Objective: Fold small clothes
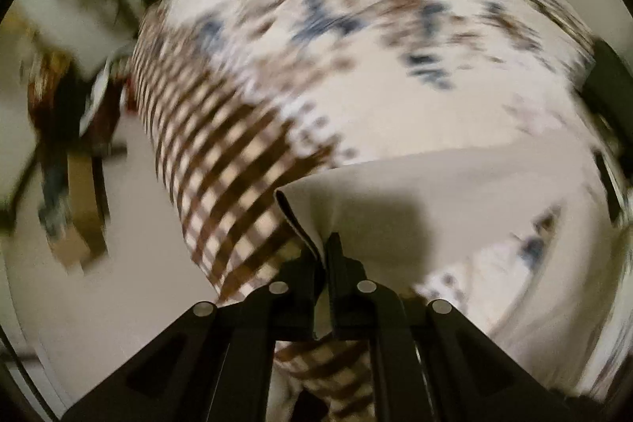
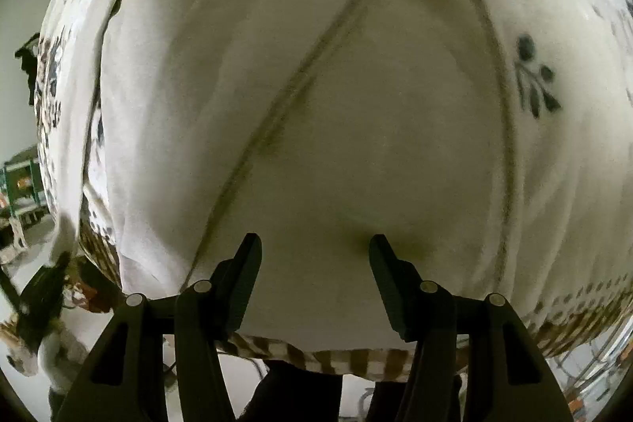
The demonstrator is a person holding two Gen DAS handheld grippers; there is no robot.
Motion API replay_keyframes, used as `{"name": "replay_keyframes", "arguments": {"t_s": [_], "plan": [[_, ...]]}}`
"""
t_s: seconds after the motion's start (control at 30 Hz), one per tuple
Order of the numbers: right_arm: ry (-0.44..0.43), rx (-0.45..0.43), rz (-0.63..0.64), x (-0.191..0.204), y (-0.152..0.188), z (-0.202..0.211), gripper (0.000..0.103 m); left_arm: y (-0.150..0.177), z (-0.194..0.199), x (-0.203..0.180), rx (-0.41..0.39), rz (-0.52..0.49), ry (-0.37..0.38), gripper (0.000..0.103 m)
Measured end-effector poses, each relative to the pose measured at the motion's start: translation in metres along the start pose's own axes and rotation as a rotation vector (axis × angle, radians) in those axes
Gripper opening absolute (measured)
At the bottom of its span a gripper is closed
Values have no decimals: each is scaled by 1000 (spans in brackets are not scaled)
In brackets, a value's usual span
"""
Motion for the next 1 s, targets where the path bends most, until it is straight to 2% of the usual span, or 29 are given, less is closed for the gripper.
{"name": "replay_keyframes", "arguments": {"t_s": [0.1, 0.2, 0.23, 0.3, 0.4, 0.5, 0.63, 0.8, 0.83, 0.9, 0.97, 1.0], "plan": [[-12, -4, -37, -21, 3, 6, 59, 2, 25, -58, -26, -239, 43, 3], [-26, -7, -94, -50, 8, 11, 59, 28, 41, -143, -17, -501, 155, 3], [-27, -7, -110, -60, 9, 13, 59, 48, 46, -183, -9, -614, 217, 3], [-24, -13, -150, -83, 14, 16, 59, 86, 54, -235, 7, -762, 306, 3], [-5, -15, -207, -118, 24, 15, 59, 150, 55, -294, 65, -935, 412, 3], [18, -14, -254, -154, 34, 17, 59, 193, 44, -323, 142, -1012, 465, 3], [36, -10, -280, -189, 45, 16, 59, 234, 28, -333, 219, -1081, 478, 3], [-20, 7, -294, -218, 52, 19, 59, 248, 4, -328, 382, -1048, 456, 7], [-28, 3, -291, -226, 52, 22, 59, 246, -1, -323, 404, -1038, 432, 9], [-57, -9, -296, -221, 52, 26, 59, 242, -1, -314, 429, -985, 438, 28], [-123, -34, -291, -212, 52, 34, 59, 221, -1, -297, 441, -894, 432, 85], [-152, -44, -283, -209, 51, 39, 59, 207, -1, -287, 433, -847, 420, 90]]}}
Point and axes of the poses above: each gripper's, at about its wrist camera, not at the fingertips, and z roughly against the way its jaws point, x to its left, y to its underside, the point moved 4 cm from there along -z, roughly the way its jaws point, and after that the axes turned 12 degrees about y, right-handed, at the moved point
